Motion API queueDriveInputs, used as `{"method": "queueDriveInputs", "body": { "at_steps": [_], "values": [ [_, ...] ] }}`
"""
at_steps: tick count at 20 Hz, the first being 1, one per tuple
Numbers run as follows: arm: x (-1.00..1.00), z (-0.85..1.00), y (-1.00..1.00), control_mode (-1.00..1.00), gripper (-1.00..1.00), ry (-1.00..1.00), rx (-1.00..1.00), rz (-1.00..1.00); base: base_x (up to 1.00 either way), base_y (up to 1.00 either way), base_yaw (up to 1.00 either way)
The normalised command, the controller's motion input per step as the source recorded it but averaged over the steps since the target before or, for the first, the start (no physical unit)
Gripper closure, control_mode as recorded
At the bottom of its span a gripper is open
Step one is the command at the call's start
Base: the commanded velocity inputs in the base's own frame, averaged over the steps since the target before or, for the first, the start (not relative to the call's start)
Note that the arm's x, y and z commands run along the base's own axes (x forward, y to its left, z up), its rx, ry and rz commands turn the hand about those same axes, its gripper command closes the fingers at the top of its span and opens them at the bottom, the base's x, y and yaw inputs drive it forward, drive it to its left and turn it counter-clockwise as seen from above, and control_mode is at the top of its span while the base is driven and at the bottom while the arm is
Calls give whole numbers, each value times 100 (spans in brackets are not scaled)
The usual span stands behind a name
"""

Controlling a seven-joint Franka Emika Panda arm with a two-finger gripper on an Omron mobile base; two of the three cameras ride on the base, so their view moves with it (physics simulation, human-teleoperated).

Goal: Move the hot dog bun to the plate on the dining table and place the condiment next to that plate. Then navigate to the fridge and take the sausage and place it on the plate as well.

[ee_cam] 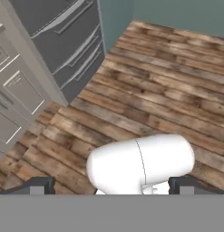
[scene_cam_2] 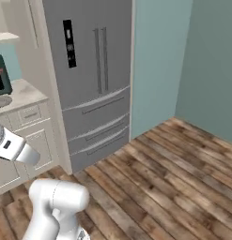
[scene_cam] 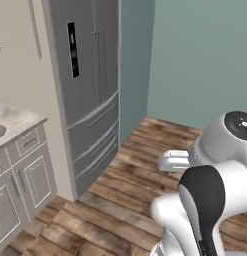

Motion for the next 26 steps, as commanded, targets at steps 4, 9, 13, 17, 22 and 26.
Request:
{"method": "queueDriveInputs", "body": {
  "at_steps": [4,9,13,17,22,26],
  "values": [
    [0,0,0,100,-100,0,0,0,91,-28,56],
    [0,0,0,100,-100,0,0,0,72,-42,52],
    [0,0,0,100,-100,0,0,0,79,-52,53],
    [0,0,0,100,-100,0,0,0,59,-61,41],
    [0,0,0,100,-100,0,0,0,50,-69,33],
    [0,0,0,100,-100,0,0,0,52,-68,36]
  ]
}}
